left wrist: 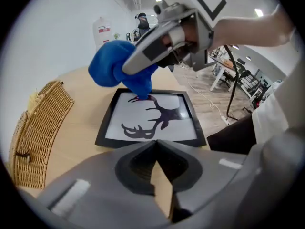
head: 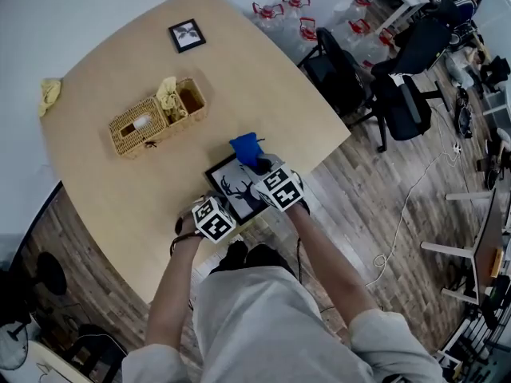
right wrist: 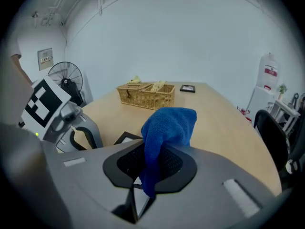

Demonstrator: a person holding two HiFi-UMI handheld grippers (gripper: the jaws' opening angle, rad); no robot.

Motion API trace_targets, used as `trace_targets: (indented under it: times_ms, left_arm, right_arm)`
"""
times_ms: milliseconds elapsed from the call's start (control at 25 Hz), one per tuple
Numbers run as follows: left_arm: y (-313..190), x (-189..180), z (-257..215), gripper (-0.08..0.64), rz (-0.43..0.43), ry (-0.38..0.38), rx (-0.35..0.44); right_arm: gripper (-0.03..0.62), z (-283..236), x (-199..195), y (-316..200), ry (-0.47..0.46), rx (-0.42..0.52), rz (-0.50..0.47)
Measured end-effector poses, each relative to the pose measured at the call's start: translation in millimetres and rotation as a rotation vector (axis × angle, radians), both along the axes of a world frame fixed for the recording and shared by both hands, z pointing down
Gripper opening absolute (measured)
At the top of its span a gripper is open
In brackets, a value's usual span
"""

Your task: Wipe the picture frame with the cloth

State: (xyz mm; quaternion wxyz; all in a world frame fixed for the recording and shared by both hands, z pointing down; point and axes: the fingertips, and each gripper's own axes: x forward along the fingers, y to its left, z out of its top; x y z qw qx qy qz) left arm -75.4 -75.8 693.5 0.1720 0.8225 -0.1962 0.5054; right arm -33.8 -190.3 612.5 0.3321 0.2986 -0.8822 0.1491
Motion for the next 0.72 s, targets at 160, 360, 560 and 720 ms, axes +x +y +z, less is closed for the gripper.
trace_targets:
  times_ms: [160,360,560,720]
  left_arm:
    - [-1,0,-1,0.052,-0.024,0.025,-0.017]
    - [-1,-1,-3,0.052,-0.054,0.040,-0.035]
    - [-2,0,-3,0.052,-0.060,0.046,-0.035]
    - [-4,-1,-1,0.052,-0.066,0.043,-0.027]
  right_arm:
    - [0.043,15,-9,-6,0.020,-0.049,-0.013]
    - [0.043,28,-14,-23,0.063,-0.082,-0.013]
    - [0.043,54,-15,-26,0.158,-0.132,-0.022]
    - [0.043,68,-16,-27,0.197,-0.166,-0.037]
